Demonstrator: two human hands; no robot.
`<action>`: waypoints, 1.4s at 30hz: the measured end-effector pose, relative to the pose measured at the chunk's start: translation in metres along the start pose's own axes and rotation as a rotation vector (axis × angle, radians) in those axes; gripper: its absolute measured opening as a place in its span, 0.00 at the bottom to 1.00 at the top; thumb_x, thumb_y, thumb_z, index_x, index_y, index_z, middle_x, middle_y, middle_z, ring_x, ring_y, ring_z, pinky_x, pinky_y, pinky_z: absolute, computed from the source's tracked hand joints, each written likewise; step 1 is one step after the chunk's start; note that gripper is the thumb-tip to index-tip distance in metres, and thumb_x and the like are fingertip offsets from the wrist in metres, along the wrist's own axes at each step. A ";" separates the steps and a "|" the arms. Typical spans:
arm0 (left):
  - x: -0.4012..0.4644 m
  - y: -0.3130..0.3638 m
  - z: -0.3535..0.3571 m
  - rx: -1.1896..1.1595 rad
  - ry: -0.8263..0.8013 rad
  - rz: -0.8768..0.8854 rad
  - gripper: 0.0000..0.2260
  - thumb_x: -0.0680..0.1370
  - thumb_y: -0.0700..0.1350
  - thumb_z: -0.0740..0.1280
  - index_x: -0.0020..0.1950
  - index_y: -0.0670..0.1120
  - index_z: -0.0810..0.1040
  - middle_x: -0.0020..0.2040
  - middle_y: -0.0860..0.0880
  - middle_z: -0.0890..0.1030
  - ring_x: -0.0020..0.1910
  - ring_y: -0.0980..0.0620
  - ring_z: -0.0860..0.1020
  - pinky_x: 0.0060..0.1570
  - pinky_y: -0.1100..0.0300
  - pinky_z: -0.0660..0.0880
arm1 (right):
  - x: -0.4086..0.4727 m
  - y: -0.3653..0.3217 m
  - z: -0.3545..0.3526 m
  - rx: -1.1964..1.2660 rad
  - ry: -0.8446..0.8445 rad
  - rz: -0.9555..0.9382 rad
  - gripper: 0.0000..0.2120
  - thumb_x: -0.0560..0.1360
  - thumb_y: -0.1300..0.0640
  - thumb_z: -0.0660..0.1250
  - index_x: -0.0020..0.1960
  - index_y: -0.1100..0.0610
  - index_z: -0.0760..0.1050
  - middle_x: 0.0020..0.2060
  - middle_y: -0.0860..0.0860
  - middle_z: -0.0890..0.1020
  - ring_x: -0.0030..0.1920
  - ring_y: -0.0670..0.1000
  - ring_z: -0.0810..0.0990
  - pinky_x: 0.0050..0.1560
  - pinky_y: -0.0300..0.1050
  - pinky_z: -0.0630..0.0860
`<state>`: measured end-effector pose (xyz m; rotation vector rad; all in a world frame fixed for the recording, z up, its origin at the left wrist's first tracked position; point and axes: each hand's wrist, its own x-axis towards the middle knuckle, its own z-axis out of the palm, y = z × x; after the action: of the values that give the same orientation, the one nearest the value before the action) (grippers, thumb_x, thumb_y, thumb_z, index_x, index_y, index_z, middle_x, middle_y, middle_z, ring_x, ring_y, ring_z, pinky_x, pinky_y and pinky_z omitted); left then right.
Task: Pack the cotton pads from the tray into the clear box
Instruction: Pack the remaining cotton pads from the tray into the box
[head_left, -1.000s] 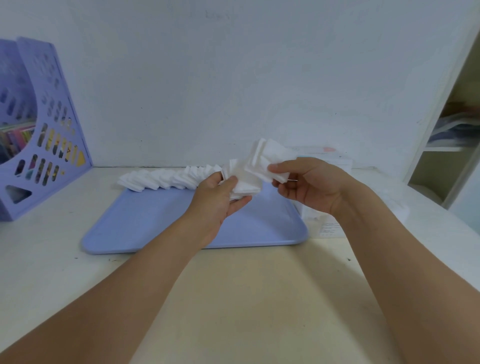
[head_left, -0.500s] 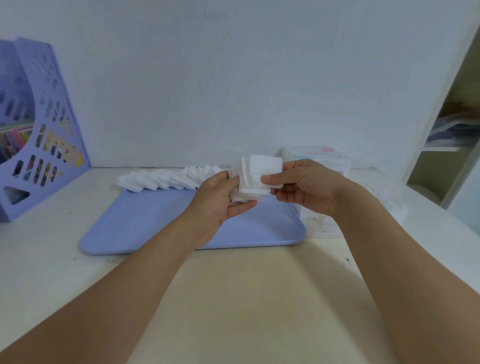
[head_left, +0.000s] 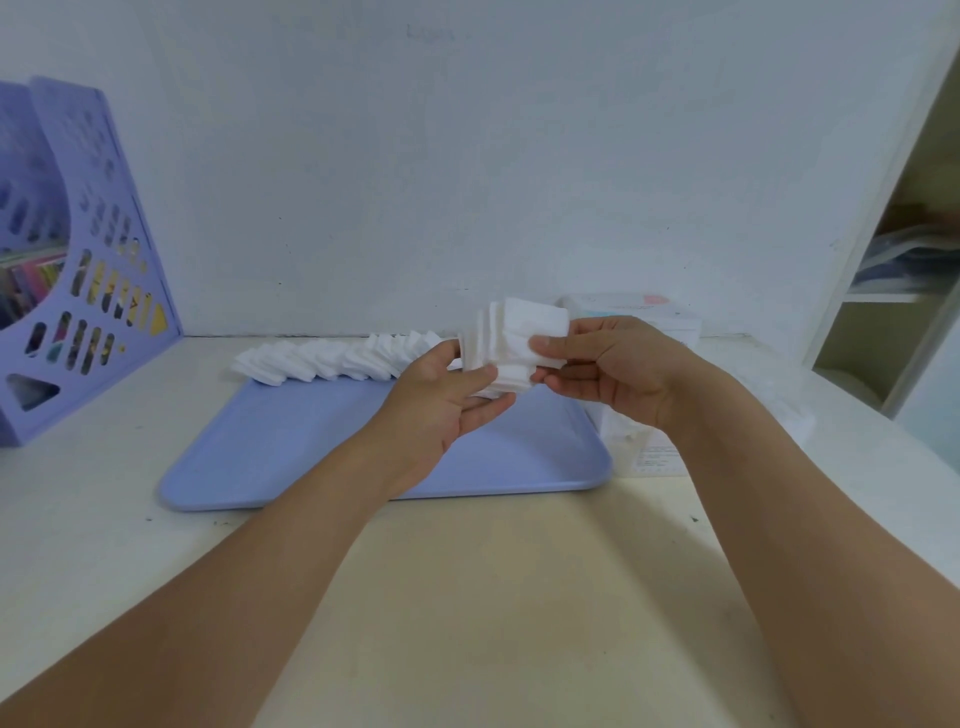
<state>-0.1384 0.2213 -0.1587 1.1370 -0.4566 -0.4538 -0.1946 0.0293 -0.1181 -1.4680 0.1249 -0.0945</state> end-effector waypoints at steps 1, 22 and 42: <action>0.000 0.001 0.000 -0.014 0.002 -0.004 0.14 0.82 0.33 0.63 0.66 0.42 0.76 0.60 0.41 0.83 0.57 0.45 0.84 0.55 0.56 0.82 | 0.001 -0.001 -0.004 0.007 0.019 -0.021 0.14 0.68 0.62 0.78 0.52 0.65 0.83 0.45 0.60 0.87 0.42 0.52 0.88 0.38 0.38 0.82; -0.009 0.006 0.005 0.068 0.017 -0.162 0.15 0.80 0.39 0.66 0.66 0.36 0.76 0.61 0.35 0.82 0.54 0.41 0.84 0.52 0.51 0.83 | -0.005 -0.006 -0.010 -0.702 -0.067 -0.343 0.05 0.77 0.62 0.73 0.52 0.60 0.85 0.45 0.65 0.84 0.40 0.48 0.78 0.40 0.38 0.77; -0.007 0.006 0.003 0.048 0.039 -0.084 0.14 0.80 0.36 0.67 0.66 0.39 0.77 0.61 0.41 0.83 0.58 0.43 0.83 0.52 0.57 0.82 | -0.011 -0.012 -0.003 -0.474 -0.082 -0.384 0.04 0.77 0.60 0.73 0.48 0.60 0.85 0.36 0.53 0.83 0.35 0.47 0.78 0.36 0.38 0.75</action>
<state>-0.1451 0.2253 -0.1529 1.2127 -0.3887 -0.4952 -0.2054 0.0263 -0.1061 -1.9528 -0.2190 -0.3337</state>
